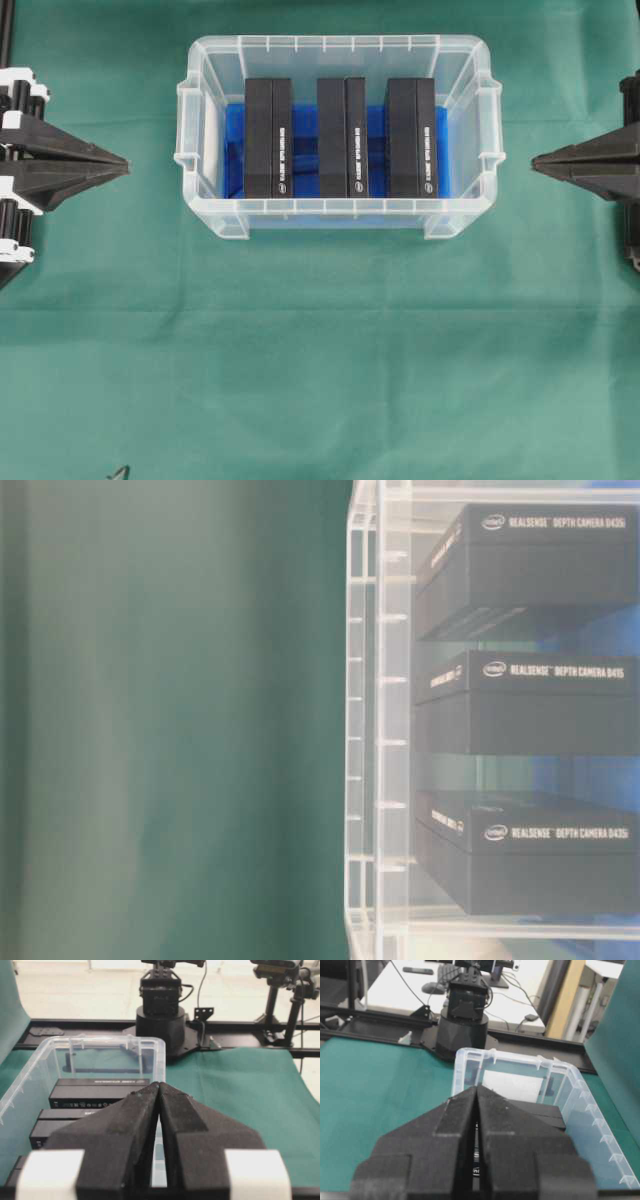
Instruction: Take the box out of the case with the right arm.
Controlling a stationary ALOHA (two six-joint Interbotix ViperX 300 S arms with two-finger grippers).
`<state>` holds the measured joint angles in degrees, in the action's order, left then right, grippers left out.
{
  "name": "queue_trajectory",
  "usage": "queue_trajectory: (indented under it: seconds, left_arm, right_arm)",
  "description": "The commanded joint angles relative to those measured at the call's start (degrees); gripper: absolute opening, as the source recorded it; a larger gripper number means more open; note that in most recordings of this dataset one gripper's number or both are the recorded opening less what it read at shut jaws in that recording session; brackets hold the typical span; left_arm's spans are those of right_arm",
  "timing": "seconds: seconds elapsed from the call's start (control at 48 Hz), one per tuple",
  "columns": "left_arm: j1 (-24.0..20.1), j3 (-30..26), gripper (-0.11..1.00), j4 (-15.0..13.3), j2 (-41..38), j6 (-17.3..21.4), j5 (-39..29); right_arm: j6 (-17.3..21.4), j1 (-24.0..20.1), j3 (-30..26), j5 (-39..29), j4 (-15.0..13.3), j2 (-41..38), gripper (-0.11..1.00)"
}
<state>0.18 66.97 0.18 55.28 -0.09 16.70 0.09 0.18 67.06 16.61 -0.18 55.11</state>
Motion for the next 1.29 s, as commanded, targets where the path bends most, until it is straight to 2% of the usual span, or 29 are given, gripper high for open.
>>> queue_trajectory:
  seconds: [0.0, 0.25, 0.417, 0.646, 0.75, 1.062, 1.146, 1.271]
  left_arm:
    - [0.1, -1.6, 0.0, 0.9, -0.3, -0.3, -1.3]
    - [0.1, -3.4, 0.0, 0.9, 0.4, -1.1, -5.2]
    - [0.1, -8.3, 0.0, 0.9, 1.6, -2.4, -7.6]
    - [0.2, -21.2, 0.0, 1.1, 0.7, -2.6, -21.9]
    - [0.1, -26.4, 0.0, 1.2, -0.4, -2.6, -29.2]
    - [0.4, -29.5, 0.0, 1.3, -1.8, -2.7, -38.2]
    - [1.0, -31.1, 0.0, 1.3, -2.3, -2.8, -45.2]
    - [2.1, -34.8, 0.0, 1.3, -4.1, -2.8, -60.1]
  right_arm:
    - [0.4, 0.0, -0.8, 0.1, 0.4, -0.5, 0.0]
    - [1.4, 0.0, -4.0, -6.4, 0.3, -0.5, 0.0]
    - [3.0, 0.0, -11.8, -13.3, 0.3, -0.6, 0.0]
    - [4.1, 0.0, -25.8, -26.6, 0.3, -2.8, 0.0]
    - [4.1, 0.0, -29.8, -31.2, 0.3, -4.1, 0.0]
    - [5.3, 0.1, -32.1, -40.9, 0.3, -5.3, 0.0]
    - [7.6, 0.0, -33.3, -47.5, 0.1, -5.6, 0.0]
    - [10.8, 0.1, -35.4, -58.4, -0.3, -6.5, 0.0]
